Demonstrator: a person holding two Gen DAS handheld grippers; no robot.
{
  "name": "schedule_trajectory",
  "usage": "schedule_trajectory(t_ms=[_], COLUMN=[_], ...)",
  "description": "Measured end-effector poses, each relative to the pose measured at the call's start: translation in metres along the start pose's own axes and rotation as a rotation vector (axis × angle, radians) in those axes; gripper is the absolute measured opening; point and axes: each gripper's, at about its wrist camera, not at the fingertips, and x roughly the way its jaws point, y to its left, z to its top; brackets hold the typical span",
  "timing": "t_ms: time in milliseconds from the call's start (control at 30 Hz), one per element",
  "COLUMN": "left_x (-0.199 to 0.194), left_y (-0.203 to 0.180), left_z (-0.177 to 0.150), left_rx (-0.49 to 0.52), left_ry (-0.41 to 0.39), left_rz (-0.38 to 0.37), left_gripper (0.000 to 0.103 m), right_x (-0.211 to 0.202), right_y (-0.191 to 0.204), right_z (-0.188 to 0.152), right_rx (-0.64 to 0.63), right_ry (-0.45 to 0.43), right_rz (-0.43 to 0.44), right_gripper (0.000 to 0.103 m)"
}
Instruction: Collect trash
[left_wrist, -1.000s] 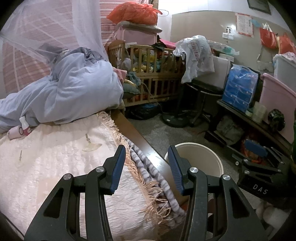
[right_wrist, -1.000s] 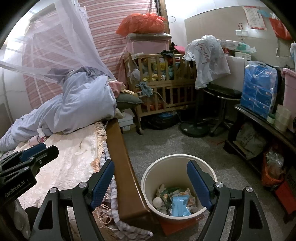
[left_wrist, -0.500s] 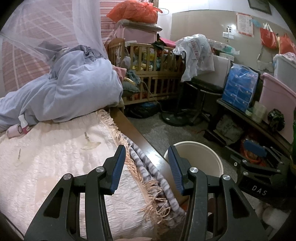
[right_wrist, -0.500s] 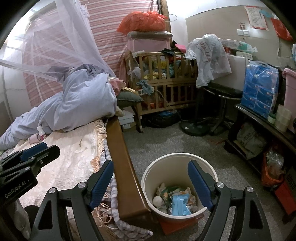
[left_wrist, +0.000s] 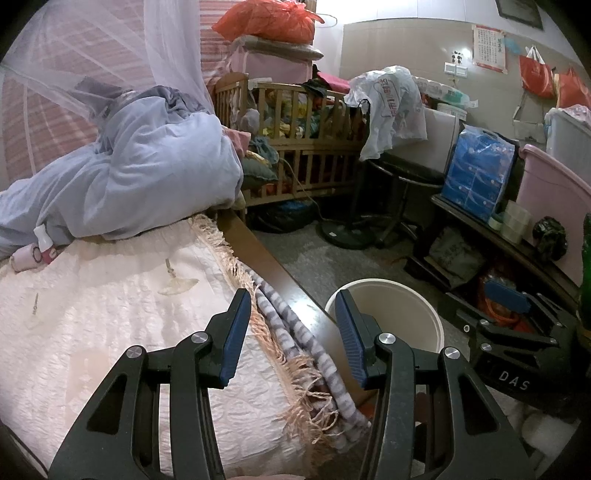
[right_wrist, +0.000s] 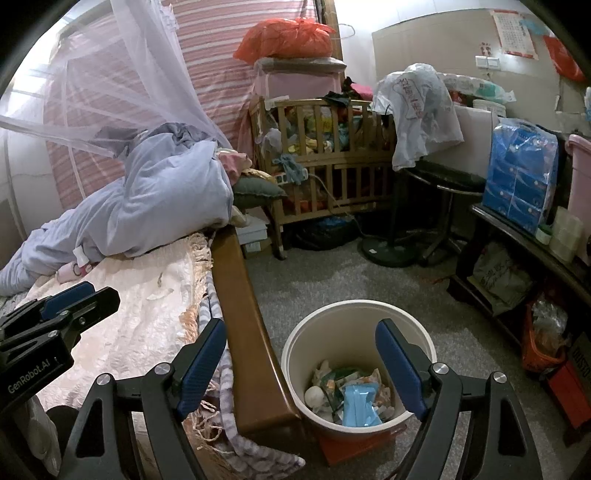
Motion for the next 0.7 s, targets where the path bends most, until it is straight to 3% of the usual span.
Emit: schedule_trajectory(t_ms=[700], left_x=[0.0030], left_y=[-0.0046], left_z=[-0.0102], left_rx=[-0.010], left_ry=[0.019], left_rz=[-0.008], left_gripper=[0.046], right_x=[0.0041], right_y=[-0.0023], right_z=[-0.0035], right_rx=[-0.003], right_ry=[0.010], right_rz=[0.000], right_gripper=[0.081])
